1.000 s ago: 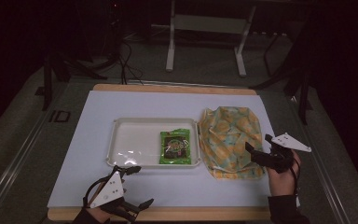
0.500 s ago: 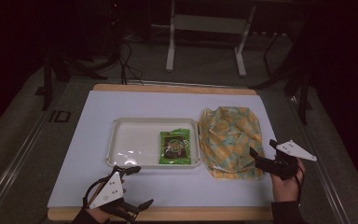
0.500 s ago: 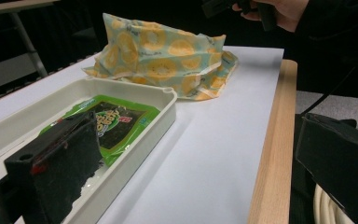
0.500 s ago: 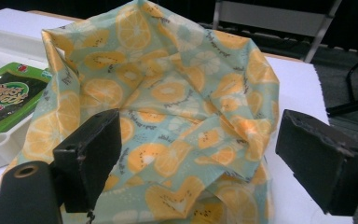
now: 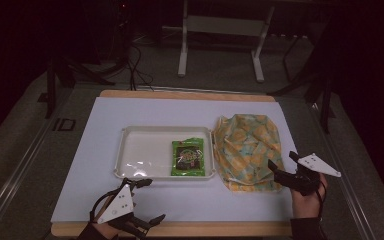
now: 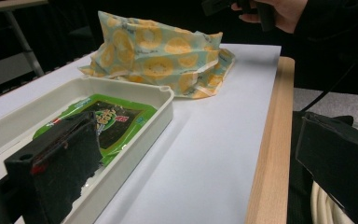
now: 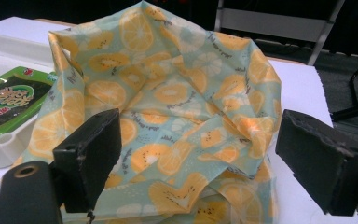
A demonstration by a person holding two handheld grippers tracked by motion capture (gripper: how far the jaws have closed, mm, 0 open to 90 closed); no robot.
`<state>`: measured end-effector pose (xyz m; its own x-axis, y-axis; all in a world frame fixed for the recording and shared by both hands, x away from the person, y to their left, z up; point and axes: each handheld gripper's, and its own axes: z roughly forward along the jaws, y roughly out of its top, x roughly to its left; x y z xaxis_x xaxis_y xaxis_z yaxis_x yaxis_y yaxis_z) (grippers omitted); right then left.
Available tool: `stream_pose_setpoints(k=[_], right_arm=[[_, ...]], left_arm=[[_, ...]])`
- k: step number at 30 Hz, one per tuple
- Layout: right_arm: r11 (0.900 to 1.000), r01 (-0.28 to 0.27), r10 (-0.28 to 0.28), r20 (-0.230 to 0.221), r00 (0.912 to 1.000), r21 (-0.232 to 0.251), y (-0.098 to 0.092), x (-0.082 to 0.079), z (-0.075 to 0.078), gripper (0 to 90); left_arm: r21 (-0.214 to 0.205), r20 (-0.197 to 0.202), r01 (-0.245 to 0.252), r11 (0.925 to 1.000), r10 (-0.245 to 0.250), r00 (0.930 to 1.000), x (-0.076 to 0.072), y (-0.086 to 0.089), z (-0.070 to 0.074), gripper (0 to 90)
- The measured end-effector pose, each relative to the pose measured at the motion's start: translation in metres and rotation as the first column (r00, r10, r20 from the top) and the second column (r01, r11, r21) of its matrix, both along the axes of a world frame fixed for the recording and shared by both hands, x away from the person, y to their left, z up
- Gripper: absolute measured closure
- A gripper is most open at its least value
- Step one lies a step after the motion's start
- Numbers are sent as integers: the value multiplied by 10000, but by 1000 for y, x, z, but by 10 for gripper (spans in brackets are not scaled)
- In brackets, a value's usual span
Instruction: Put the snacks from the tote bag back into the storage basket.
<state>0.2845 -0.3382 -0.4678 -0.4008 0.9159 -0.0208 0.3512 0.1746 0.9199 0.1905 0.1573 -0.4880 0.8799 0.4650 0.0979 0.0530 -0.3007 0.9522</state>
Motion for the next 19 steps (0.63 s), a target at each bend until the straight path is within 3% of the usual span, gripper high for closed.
stream_pose_setpoints(k=[6,10,19], right_arm=[[9999,-64,63,21,10000,100,1,3,-2,140],[9996,-213,217,170,9996,-204,4,2,-2,139],[9993,-243,251,278,9993,-286,2,3,-3,141]], left_arm=[[-17,-8,41,10000,-41,10000,0,0,0,4],[7,-8,54,10000,-54,10000,0,0,0,4],[36,39,30,10000,-30,10000,0,0,0,4]])
